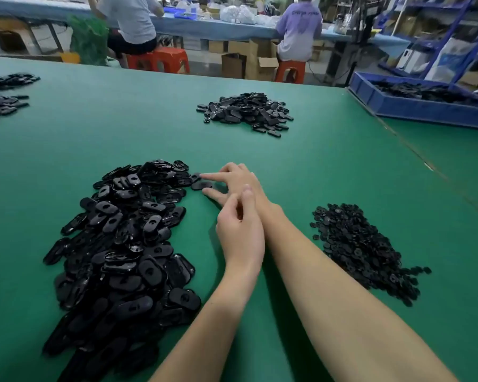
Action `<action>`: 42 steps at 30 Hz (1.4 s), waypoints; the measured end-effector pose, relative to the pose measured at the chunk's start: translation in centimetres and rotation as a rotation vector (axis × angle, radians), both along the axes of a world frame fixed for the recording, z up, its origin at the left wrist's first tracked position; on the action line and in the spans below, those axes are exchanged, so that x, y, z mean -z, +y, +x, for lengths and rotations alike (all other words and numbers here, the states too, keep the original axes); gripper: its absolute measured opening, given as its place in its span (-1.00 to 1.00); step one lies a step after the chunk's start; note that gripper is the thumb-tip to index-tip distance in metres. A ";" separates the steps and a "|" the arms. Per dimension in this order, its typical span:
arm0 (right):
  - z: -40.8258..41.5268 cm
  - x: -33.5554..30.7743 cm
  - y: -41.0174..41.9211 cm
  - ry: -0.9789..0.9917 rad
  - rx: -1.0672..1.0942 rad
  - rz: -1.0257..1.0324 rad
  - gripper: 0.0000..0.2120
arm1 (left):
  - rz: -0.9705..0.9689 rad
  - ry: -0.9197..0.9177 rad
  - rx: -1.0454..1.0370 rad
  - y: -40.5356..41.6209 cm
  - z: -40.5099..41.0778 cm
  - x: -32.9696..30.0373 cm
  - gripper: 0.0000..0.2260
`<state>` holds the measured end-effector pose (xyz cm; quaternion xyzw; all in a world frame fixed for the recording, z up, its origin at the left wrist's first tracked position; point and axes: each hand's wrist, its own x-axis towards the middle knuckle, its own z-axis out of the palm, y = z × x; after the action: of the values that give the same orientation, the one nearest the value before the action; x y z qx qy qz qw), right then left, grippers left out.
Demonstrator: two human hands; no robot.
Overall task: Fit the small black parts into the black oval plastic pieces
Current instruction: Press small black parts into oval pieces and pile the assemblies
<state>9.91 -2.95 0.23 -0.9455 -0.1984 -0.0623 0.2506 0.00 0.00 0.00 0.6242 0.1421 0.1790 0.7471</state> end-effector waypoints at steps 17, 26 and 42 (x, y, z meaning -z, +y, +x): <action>-7.0 -0.4 -6.3 0.177 0.347 0.811 -0.92 | -0.001 -0.021 0.045 0.5 0.7 -0.3 -0.89; -6.5 -1.2 -9.3 0.092 0.419 0.507 -0.90 | 0.001 0.017 0.188 0.7 1.2 0.0 -0.85; -6.9 -2.0 -14.9 0.208 0.636 0.004 -0.76 | -0.054 0.075 0.156 0.5 1.7 0.3 -0.79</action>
<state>2.99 -17.83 2.26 -0.9609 0.1331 -0.0408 0.2393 1.74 0.50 -0.27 0.6195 0.1257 0.0928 0.7693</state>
